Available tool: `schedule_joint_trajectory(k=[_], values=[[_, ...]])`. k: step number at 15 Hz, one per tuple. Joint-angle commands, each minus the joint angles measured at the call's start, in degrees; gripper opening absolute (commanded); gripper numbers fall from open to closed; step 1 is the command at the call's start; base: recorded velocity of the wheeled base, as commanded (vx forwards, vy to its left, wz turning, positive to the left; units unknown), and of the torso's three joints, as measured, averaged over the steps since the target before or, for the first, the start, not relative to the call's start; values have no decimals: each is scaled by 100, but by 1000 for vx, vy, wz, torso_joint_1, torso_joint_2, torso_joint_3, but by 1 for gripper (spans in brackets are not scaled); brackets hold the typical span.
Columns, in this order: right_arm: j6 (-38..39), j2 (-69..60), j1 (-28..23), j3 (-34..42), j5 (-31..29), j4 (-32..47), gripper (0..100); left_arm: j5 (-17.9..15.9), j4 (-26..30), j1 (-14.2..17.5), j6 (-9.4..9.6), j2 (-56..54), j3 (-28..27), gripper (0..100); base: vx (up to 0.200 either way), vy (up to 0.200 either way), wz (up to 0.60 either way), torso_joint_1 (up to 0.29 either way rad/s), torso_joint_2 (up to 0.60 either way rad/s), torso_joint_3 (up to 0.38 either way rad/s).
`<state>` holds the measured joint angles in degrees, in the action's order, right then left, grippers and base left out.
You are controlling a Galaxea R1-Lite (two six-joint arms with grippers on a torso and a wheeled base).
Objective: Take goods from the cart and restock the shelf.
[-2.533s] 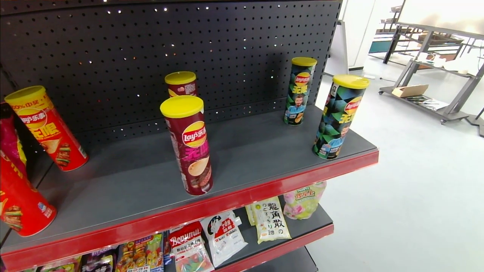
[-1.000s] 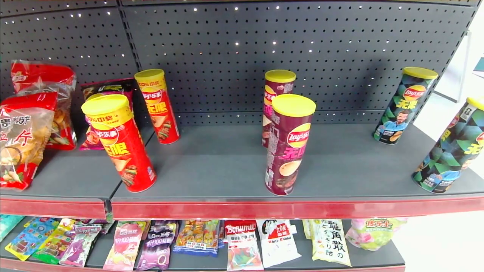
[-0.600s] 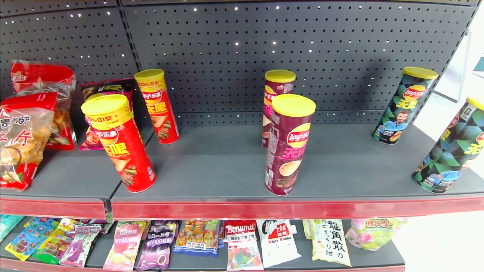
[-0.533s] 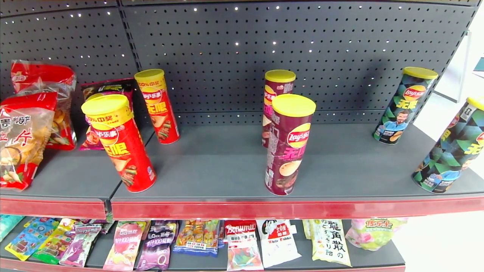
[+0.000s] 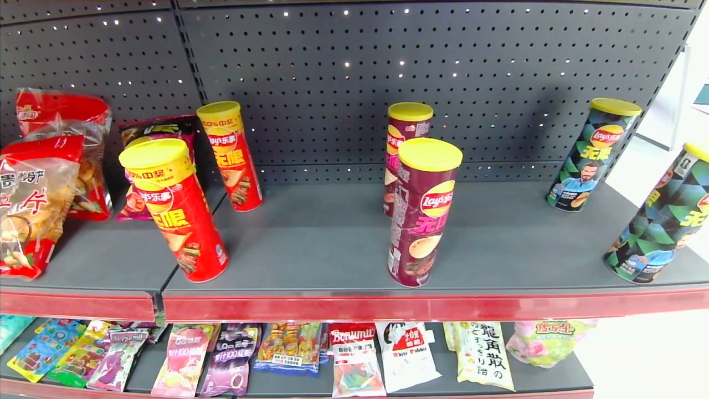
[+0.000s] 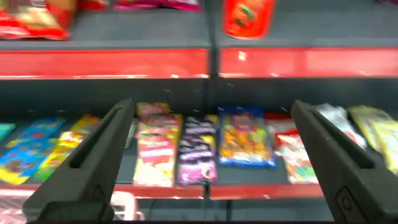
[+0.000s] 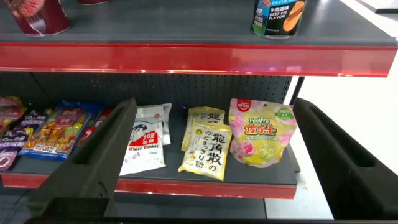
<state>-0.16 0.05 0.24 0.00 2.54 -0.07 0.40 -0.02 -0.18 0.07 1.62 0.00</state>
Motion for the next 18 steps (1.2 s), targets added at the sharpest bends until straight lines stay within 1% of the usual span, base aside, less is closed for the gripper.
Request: schedule_joint_trajectory(k=[1, 5, 7, 8, 9, 10, 11, 12, 13, 15, 16, 17, 18], values=[[-2, 4, 2, 0, 1, -1, 100, 127, 2, 1, -16, -162, 0, 100, 0, 0, 0, 0, 0, 0], [-2, 4, 2, 0, 1, -1, 100, 92, 2, 1, -7, -162, 0, 100, 0, 0, 0, 0, 0, 0], [-98, 4, 2, 0, 133, -1, 100, 92, 2, 9, -7, -162, 0, 100, 0, 0, 0, 0, 0, 0], [-213, 65, 37, -325, 652, -98, 100, 92, 2, 1, -7, -162, 0, 100, 0, 0, 0, 0, 0, 0], [-28, 672, 107, -1090, 1074, -72, 100, 92, 2, 1, -7, -162, 0, 100, 0, 0, 0, 0, 0, 0], [341, 1577, 151, -1837, 1197, -160, 100, 92, 2, 1, -7, -162, 0, 100, 0, 0, 0, 0, 0, 0], [570, 2008, 318, -2320, 1434, -160, 100, 92, 2, 9, -7, -162, 0, 100, 0, 0, 0, 0, 0, 0], [693, 2315, 529, -2584, 1768, -151, 100, 92, 2, 1, -7, -162, 0, 100, 0, 0, 0, 0, 0, 0], [745, 3063, 986, -2953, 2146, -274, 100, 92, 2, 1, -7, -162, 0, 100, 0, 0, 0, 0, 0, 0], [737, 4223, 1593, -3463, 2524, -652, 100, 92, 2, 1, -7, -162, 0, 100, 0, 0, 0, 0, 0, 0], [745, 4741, 1769, -3604, 2752, -942, 100, 92, 2, 1, -7, -162, 0, 100, 0, 0, 0, 0, 0, 0], [737, 5093, 1777, -3647, 2910, -1162, 100, 92, 2, 9, -7, -162, 0, 100, 0, 0, 0, 0, 0, 0], [728, 5638, 1777, -3647, 3288, -1592, 100, 92, 2, 1, -7, -162, 0, 100, 0, 0, 0, 0, 0, 0]])
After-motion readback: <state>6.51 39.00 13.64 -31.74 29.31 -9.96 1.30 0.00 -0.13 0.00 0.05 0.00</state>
